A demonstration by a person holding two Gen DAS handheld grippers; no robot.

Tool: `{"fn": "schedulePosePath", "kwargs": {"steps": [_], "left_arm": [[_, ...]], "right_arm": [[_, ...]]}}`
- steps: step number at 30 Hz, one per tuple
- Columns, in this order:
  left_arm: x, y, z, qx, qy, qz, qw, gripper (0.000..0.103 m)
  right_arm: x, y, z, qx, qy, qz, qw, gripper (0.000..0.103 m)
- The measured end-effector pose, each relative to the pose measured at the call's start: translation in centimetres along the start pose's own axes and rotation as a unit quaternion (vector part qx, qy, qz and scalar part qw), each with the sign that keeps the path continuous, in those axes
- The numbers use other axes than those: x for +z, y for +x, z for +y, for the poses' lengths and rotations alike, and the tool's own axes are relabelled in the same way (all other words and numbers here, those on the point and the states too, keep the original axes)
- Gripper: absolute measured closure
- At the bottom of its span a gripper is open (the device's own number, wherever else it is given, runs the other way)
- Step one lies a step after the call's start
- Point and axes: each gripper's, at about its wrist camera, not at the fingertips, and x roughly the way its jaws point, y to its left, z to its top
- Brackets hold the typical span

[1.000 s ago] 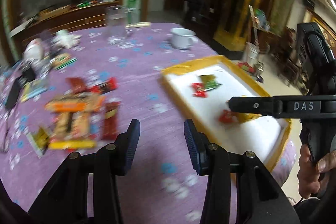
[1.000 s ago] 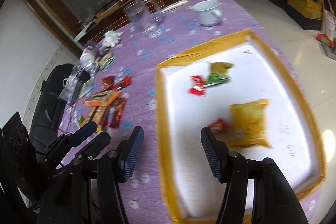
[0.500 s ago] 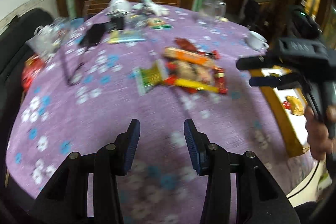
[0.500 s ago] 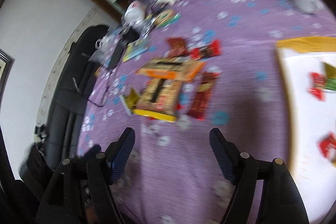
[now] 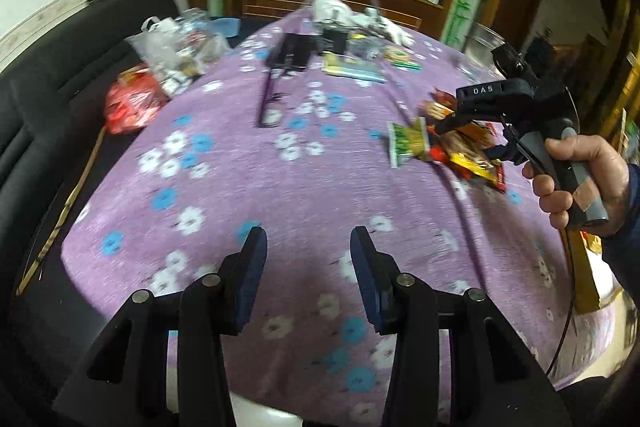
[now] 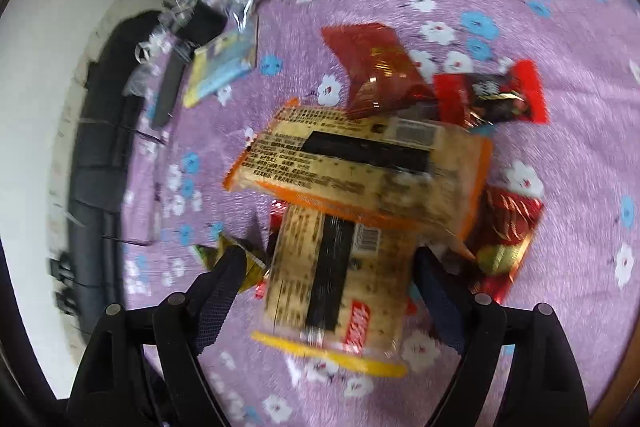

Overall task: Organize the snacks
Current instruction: 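Grasp the beige cracker pack with yellow ends with the right gripper and lift it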

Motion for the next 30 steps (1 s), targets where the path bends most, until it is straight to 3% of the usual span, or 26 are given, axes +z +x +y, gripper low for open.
{"fn": "schedulePosePath", "kwargs": {"steps": [5,7,12,22,30], "left_arm": [[-0.8,-1.3,1.2,0.028,-0.035,-0.010,0.9989,0.062],[-1.2,-1.9,1.3,0.036,-0.048,-0.018,0.9981,0.062],[-2.1,-3.2,0.5,0.047,-0.066,-0.021,0.9965,0.062],[-3.2,-5.1,-1.8,0.067,-0.074,-0.035,0.9943,0.061],[-3.3,-5.9,-3.1,0.067,-0.085,-0.048,0.9930,0.062]], "right_arm": [[-0.6,1.1,2.6,-0.069,-0.078,-0.005,0.994,0.014],[-1.7,1.1,3.2,-0.088,-0.122,-0.007,0.989,0.019],[-4.4,0.2,3.0,-0.059,-0.162,0.018,0.985,0.031],[-13.1,-2.2,0.7,-0.047,-0.256,0.030,0.965,0.033],[-14.8,-2.9,0.0,-0.045,-0.288,0.035,0.956,0.033]]}}
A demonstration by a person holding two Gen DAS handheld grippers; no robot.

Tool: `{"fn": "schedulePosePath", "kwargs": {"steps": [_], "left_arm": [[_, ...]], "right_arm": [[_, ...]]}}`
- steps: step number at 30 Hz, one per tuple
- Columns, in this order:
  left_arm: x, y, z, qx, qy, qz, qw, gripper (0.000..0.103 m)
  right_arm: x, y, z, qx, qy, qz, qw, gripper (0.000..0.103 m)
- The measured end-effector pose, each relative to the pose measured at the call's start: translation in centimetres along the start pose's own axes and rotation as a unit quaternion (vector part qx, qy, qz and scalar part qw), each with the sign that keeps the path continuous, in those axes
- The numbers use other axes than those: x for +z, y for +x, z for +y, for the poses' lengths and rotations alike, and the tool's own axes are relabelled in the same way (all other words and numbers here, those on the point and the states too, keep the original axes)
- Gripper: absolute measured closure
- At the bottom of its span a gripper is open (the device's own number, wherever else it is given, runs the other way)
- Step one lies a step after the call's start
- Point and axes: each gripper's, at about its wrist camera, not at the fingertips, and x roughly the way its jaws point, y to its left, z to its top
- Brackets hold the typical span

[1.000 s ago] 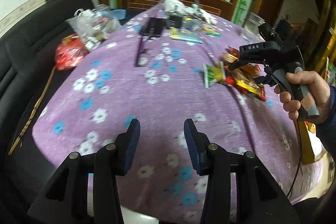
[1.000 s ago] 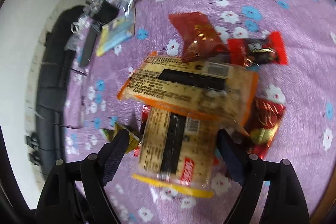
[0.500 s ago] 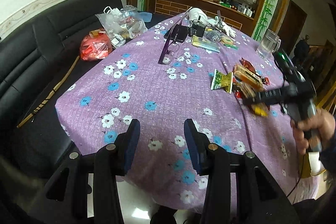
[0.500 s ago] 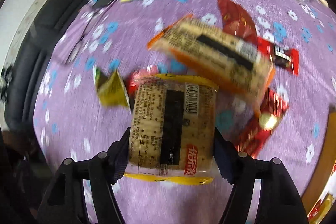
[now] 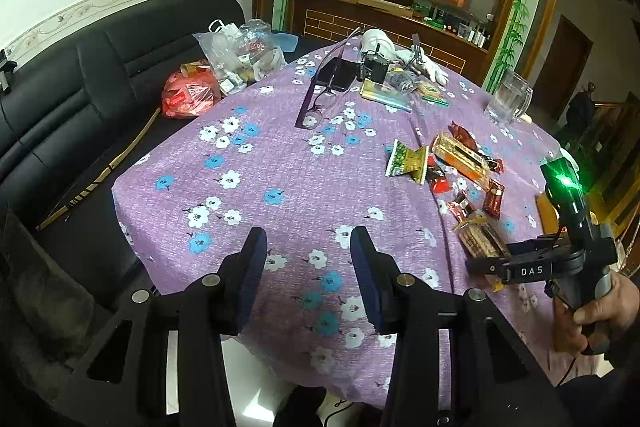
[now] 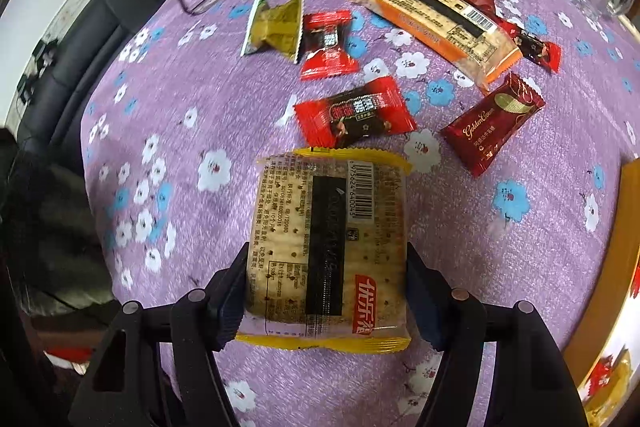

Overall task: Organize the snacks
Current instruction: 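Grasp the beige cracker pack with yellow ends with the right gripper and lift it, then grasp the gold-green pouch with the left gripper and lift it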

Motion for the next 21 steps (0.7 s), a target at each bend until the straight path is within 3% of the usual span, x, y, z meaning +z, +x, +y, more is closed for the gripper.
{"fn": "schedulePosePath", "kwargs": {"steps": [16,21], "left_arm": [[-0.2,-0.3,-1.6,0.006,0.002,-0.003,1.0000,0.062],[0.0,0.1,-2.8,0.002,0.017,0.000,0.9999,0.061]], "right_arm": [[-0.7,0.2,0.3,0.006,-0.030,-0.004,1.000,0.033],[-0.8,0.0,-0.2,0.025,-0.024,-0.008,0.999,0.033]]}}
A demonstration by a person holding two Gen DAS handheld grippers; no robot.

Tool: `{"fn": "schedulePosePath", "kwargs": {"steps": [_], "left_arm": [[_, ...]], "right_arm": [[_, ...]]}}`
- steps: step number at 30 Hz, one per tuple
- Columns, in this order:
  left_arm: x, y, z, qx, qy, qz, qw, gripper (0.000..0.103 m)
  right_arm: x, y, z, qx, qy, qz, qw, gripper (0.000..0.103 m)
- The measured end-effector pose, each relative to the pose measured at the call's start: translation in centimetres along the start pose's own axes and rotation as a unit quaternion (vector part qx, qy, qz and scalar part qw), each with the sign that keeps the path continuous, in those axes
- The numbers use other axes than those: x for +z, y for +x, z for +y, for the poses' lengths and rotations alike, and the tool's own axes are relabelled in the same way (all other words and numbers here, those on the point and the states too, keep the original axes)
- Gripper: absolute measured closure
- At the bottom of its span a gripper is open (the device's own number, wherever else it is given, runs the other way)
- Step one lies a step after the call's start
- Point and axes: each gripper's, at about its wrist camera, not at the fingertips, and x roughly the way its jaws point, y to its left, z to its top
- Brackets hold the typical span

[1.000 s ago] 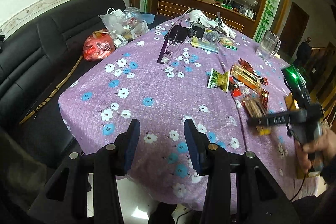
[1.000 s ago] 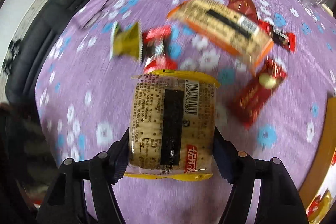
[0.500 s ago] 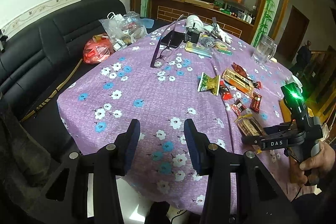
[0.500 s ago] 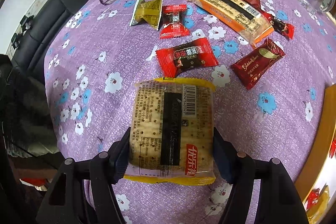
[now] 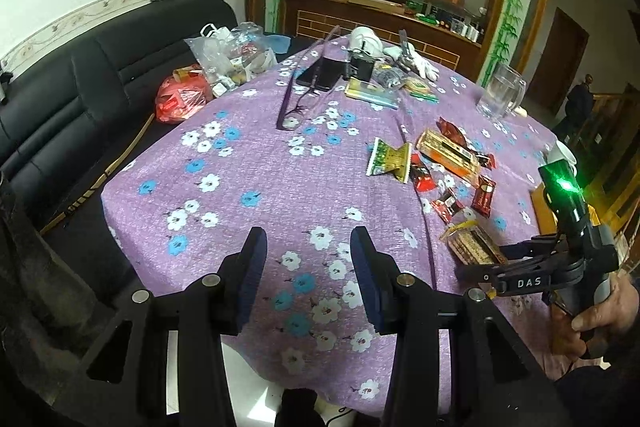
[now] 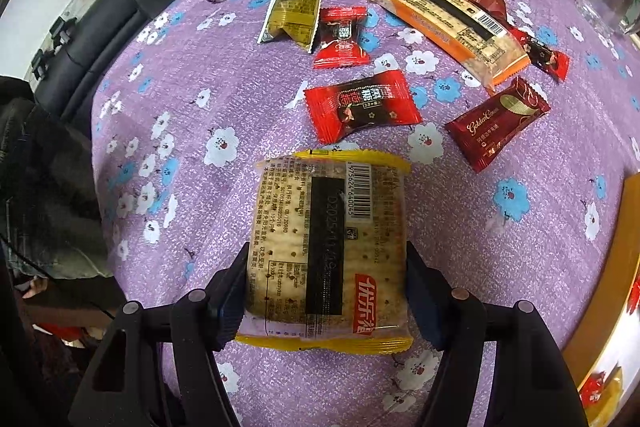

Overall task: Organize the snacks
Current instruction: 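Grasp the gold-green pouch with the left gripper and lift it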

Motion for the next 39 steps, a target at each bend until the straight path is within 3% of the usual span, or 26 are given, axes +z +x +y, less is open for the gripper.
{"fn": "schedulePosePath", "kwargs": {"steps": [9,14,19,23,27,29,32,36,39], "left_arm": [[2.8,2.7,-2.1,-0.021,0.060,0.007,0.9979,0.062],[5.3,5.9,-3.0,-0.057,0.096,0.029,0.9933,0.062],[7.2,9.6,-5.4,-0.087,0.169,0.045,0.9807,0.062],[8.1,12.8,-8.1,-0.122,0.237,0.057,0.9620,0.062],[9.5,16.1,-8.6,-0.165,0.207,0.102,0.9589,0.062],[9.9,17.6,-9.0,-0.153,0.199,0.106,0.9621,0.059],[9.8,19.5,-9.4,-0.160,0.188,0.129,0.9604,0.055],[8.7,21.5,-10.0,-0.126,0.195,0.139,0.9626,0.055],[8.3,21.7,-8.7,-0.124,0.158,0.121,0.9722,0.064]], "right_arm": [[-0.4,-2.1,-1.8,0.026,0.044,-0.053,0.997,0.033],[-0.7,-2.6,-2.0,0.031,0.068,-0.090,0.993,0.033],[-1.2,-2.0,-2.6,0.035,0.102,-0.112,0.988,0.033],[-1.3,-1.8,-2.8,0.034,0.122,-0.132,0.983,0.033],[-1.6,-2.0,-2.4,0.022,0.130,-0.144,0.981,0.033],[-1.8,-2.3,-2.3,0.014,0.133,-0.147,0.980,0.033],[-1.9,-2.7,-2.2,0.005,0.140,-0.154,0.978,0.033],[-2.0,-2.8,-2.3,-0.003,0.151,-0.158,0.976,0.033],[-2.1,-2.8,-2.5,-0.002,0.160,-0.160,0.974,0.033]]}}
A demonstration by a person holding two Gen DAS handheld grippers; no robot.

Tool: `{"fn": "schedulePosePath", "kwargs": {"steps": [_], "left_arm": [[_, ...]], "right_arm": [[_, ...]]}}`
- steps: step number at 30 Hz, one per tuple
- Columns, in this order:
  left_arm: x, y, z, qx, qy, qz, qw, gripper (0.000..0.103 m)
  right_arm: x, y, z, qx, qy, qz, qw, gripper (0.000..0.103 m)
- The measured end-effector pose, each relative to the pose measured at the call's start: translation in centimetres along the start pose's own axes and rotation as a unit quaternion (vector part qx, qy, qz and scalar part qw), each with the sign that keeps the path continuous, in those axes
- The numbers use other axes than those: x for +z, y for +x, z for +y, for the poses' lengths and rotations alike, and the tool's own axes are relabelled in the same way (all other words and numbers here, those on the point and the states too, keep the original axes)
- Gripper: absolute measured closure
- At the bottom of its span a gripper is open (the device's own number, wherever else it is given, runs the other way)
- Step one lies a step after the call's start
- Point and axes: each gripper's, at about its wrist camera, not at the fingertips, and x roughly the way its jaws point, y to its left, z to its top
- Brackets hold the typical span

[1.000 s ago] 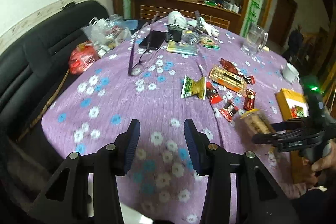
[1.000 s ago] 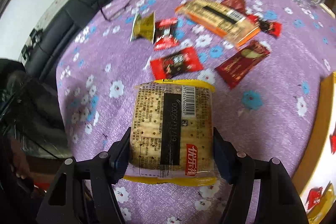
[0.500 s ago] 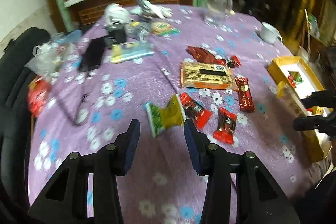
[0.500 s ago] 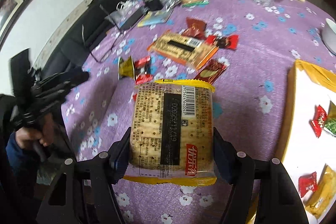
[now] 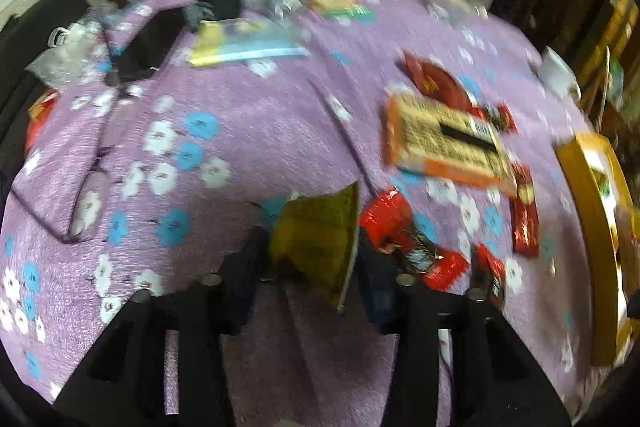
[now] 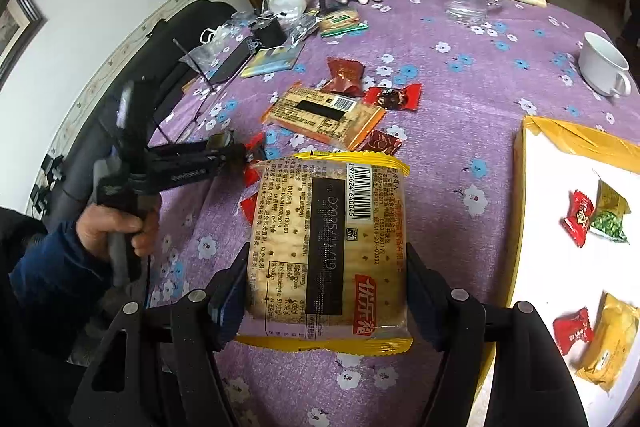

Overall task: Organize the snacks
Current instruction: 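Grasp the gold-green pouch with the left gripper and lift it, then carry the gold-green pouch and cracker pack with both grippers over the white tray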

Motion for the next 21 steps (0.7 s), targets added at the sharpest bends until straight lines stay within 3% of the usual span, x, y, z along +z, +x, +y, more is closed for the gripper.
{"fn": "schedulePosePath", "kwargs": {"steps": [4,12,21], "left_arm": [[-1.0,-0.7,0.0,0.023,-0.012,-0.020,0.9995,0.073],[-4.2,-4.5,0.1,0.014,-0.058,-0.041,0.9974,0.074],[-9.2,-10.7,-3.9,0.040,-0.085,-0.071,0.9930,0.074]], "right_arm": [[0.0,0.2,-0.4,0.002,0.013,0.001,1.000,0.033],[0.1,0.7,-0.3,0.021,0.004,0.011,1.000,0.033],[-1.2,1.4,1.2,0.071,-0.058,0.045,0.995,0.033]]}}
